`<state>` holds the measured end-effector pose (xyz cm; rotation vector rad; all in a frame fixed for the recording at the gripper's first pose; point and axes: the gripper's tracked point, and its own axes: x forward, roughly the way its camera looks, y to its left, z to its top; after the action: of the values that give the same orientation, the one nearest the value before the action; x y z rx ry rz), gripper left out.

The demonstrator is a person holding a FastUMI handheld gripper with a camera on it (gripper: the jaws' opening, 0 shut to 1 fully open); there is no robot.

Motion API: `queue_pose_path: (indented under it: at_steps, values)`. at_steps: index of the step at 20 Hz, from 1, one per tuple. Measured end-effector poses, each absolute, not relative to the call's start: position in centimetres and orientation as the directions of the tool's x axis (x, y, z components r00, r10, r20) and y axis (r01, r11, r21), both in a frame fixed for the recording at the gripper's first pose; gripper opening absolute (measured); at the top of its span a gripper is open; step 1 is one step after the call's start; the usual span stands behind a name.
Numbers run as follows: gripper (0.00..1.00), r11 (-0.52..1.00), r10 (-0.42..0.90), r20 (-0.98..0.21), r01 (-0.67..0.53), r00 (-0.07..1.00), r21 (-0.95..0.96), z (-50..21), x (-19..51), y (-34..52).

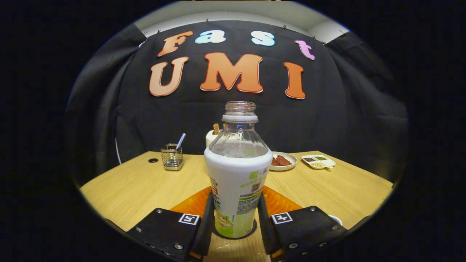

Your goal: Take the bottle from table, then pour the juice into the cup, finally place the bottle on the coaster

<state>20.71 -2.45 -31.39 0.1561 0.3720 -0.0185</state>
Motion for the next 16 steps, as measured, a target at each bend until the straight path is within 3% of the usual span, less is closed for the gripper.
queue_pose_path:
  at_steps: [12, 15, 16]
  values:
    - [0.59, 0.991, 0.026, -0.364, 0.023, 0.931, 0.13, -33.3, 22.4, -0.8]
    - [0.67, 0.987, 0.017, -0.389, 0.047, 0.921, 0.154, -33.5, 22.3, -1.4]
    - [0.76, 0.985, 0.02, -0.386, 0.049, 0.922, 0.168, -33.3, 22.2, -1.2]
